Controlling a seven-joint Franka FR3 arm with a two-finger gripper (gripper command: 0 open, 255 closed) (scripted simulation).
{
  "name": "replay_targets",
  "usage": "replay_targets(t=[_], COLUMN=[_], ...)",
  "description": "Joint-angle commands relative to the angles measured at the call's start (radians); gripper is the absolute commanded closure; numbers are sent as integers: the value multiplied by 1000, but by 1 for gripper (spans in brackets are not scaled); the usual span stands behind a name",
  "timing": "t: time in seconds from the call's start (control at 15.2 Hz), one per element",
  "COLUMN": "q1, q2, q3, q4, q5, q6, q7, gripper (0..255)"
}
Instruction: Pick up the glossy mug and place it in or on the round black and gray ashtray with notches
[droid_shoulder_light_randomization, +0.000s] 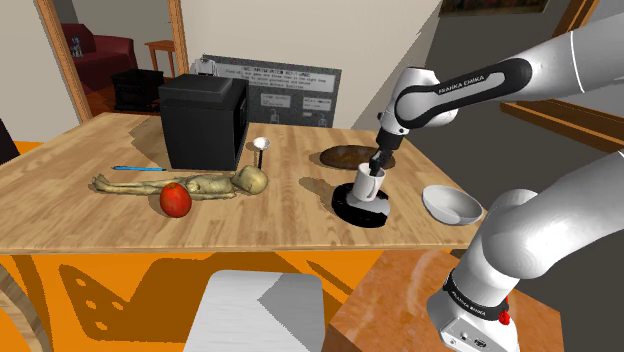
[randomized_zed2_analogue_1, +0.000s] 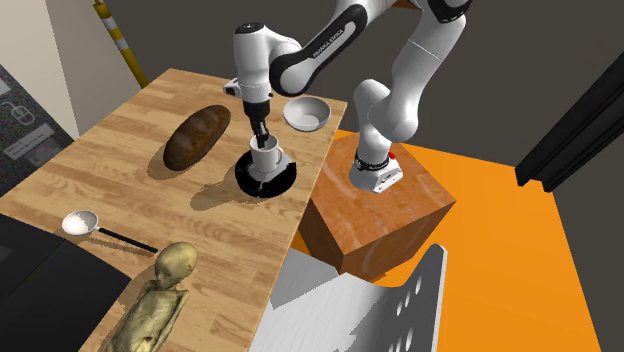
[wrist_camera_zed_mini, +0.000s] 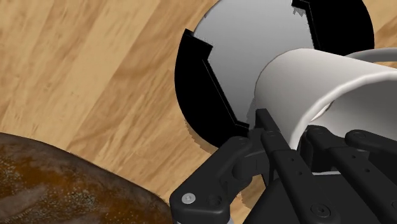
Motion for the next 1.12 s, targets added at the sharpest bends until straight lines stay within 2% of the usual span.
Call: replay_targets(t=[0.0, 0.33, 0.4, 0.73, 0.99, 1.06], q1=[1, 1, 1, 0, -10, -10], q2=[3, 3, 3, 3, -71, -71], q3=[-1, -1, -1, -1, 19, 19], q4=[-3, -3, -3, -3, 75, 75], q5=[0, 0, 0, 0, -4, -4], q6=[7, 7, 7, 7, -145, -145], q7=[0, 0, 0, 0, 8, 8], gripper=[255, 255, 0, 0, 0, 0])
